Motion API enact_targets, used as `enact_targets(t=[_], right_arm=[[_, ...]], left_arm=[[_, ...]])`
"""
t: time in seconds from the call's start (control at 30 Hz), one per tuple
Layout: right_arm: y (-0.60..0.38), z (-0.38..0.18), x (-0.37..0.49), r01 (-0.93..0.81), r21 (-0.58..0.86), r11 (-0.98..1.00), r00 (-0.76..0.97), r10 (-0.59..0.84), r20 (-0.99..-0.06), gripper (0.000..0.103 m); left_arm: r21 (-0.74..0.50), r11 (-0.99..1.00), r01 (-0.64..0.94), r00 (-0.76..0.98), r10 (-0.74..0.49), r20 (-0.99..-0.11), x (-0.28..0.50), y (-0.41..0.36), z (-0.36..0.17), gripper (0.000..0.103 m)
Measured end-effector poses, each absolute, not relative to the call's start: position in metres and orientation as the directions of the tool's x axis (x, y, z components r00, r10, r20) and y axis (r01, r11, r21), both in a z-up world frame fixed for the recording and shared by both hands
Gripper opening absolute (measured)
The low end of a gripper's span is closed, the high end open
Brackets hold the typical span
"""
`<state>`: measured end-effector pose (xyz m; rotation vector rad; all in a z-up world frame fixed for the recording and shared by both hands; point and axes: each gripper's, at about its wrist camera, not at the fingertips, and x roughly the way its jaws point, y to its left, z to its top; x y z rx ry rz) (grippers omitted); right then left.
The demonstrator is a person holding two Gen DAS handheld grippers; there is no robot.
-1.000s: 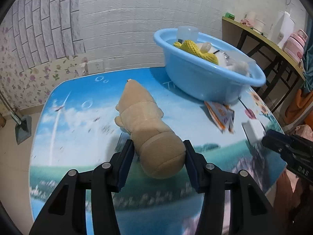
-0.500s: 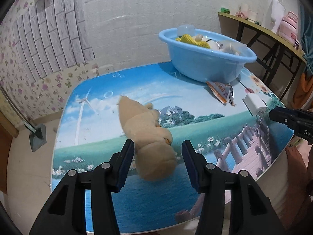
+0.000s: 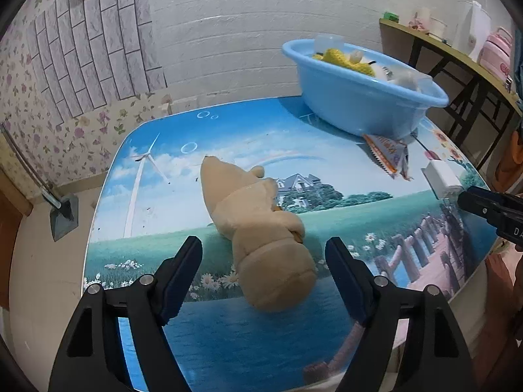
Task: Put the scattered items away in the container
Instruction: 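Lift the plush toy with the left tool while the right tool lifts the charger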
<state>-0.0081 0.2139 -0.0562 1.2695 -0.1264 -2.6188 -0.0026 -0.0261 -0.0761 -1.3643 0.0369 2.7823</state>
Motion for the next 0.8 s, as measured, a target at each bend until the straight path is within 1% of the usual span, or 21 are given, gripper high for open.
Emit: enact_targets(t=[0.07,0.17,0.5,0.8], right_arm=[[0.213,-0.057,-0.012,0.163,0.166,-0.973,-0.599,-0.231,-0.767,0.049],[0.212,-0.056,-0.016,0.163,0.162,-0.973,-0.604,-0.228,-0.764,0.052],[0.205,-0.066,-0.035,0.159,0.12,-0.98,-0.589,-0.191,-0.785,0.053],[0.202,-0.074,-0.052,0.152,0.112,-0.982,-0.571,-0.179,-0.801,0.053]], left_arm=[[0.003,-0.999,-0.045,-0.607,0.025,-0.794,-0.005,-0.027,-0.078,0.078],[0.007,-0.999,-0.045,-0.599,0.021,-0.801,-0.009,-0.027,-0.083,0.078],[-0.024,-0.999,-0.037,-0.572,0.041,-0.819,-0.021,-0.037,-0.094,0.078],[-0.016,-0.999,-0.031,-0.572,0.031,-0.82,-0.034,-0.033,-0.102,0.079]])
